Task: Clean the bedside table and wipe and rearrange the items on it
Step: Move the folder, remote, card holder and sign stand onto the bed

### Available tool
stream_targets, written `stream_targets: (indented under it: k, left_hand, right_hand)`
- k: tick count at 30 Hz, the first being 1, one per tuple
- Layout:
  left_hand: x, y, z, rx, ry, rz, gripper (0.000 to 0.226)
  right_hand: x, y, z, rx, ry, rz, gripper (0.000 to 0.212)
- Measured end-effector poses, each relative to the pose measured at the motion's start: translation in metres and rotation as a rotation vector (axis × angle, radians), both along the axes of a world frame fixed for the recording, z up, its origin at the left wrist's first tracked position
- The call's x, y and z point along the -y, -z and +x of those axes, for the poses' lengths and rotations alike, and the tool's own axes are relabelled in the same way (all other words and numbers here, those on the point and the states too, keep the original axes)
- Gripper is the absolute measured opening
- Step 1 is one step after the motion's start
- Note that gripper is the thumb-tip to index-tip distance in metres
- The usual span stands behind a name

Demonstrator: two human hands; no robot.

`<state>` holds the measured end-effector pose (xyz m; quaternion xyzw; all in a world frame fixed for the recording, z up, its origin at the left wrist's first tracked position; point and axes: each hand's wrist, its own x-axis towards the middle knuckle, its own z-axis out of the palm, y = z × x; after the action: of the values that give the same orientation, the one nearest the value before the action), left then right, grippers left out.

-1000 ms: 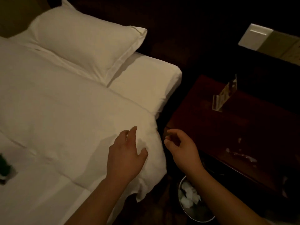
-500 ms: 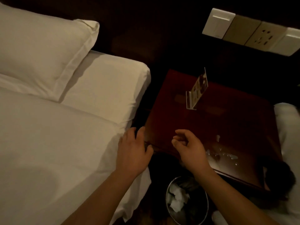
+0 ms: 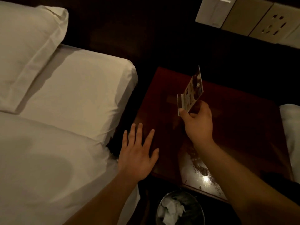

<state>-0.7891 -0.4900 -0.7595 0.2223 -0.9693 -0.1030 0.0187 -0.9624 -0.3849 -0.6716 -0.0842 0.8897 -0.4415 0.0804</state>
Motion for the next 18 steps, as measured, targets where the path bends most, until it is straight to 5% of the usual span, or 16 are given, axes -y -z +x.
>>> stream_targets:
  k: [7, 13, 18]
  left_hand:
    - [0.000, 0.000, -0.001, -0.007, -0.012, -0.028, 0.065]
    - [0.003, 0.003, 0.001, -0.049, -0.007, 0.013, 0.071]
    - [0.008, -0.016, 0.004, -0.172, -0.119, 0.425, 0.115]
  right_hand:
    - [0.015, 0.005, -0.034, -0.039, -0.010, 0.099, 0.031]
    - [0.011, 0.005, -0.017, -0.089, -0.051, 0.172, 0.023]
    - [0.008, -0.007, 0.041, 0.050, -0.119, 0.084, 0.022]
